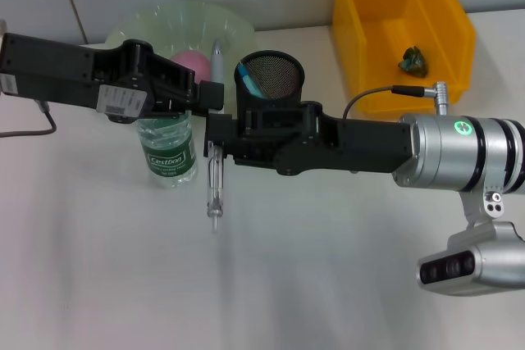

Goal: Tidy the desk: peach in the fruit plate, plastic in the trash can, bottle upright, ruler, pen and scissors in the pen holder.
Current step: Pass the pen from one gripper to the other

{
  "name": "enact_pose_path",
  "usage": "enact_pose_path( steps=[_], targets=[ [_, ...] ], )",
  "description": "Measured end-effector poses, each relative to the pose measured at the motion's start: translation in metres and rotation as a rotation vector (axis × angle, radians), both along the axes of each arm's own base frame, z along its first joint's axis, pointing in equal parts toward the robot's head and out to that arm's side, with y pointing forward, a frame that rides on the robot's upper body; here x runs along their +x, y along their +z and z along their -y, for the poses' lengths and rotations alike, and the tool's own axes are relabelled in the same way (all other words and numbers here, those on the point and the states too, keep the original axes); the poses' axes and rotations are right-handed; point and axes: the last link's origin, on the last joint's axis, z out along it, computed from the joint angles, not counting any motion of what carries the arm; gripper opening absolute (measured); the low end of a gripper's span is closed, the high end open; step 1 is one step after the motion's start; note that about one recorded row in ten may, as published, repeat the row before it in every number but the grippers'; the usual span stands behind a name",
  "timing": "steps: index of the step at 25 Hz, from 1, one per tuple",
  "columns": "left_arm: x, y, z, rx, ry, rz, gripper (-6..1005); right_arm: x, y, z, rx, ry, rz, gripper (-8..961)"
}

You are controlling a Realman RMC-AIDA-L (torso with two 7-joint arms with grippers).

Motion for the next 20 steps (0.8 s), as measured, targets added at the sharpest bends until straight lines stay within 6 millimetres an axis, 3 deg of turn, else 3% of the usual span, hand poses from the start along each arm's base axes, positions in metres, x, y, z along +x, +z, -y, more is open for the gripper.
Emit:
enact_pose_path(
  steps=[11,17,20],
  targets=[
    [0.0014,-0.0022,0.0006,-0.009,-0.007,-0.006,144,0.0015,-0.0010,0.0011,-0.003,-0.007,0.002,390],
    [0.0025,-0.0036,0.0003,-0.009,-0.006,-0.003,144,0.0015,-0.0009,0.0012,-0.006,-0.002,0.005,255],
    [0.0033,-0.0045,0.0002,-0.011,-0.006,-0.002,144,0.0015,-0.0004,0.0010,-0.006,-0.001,0.006,245]
  ],
)
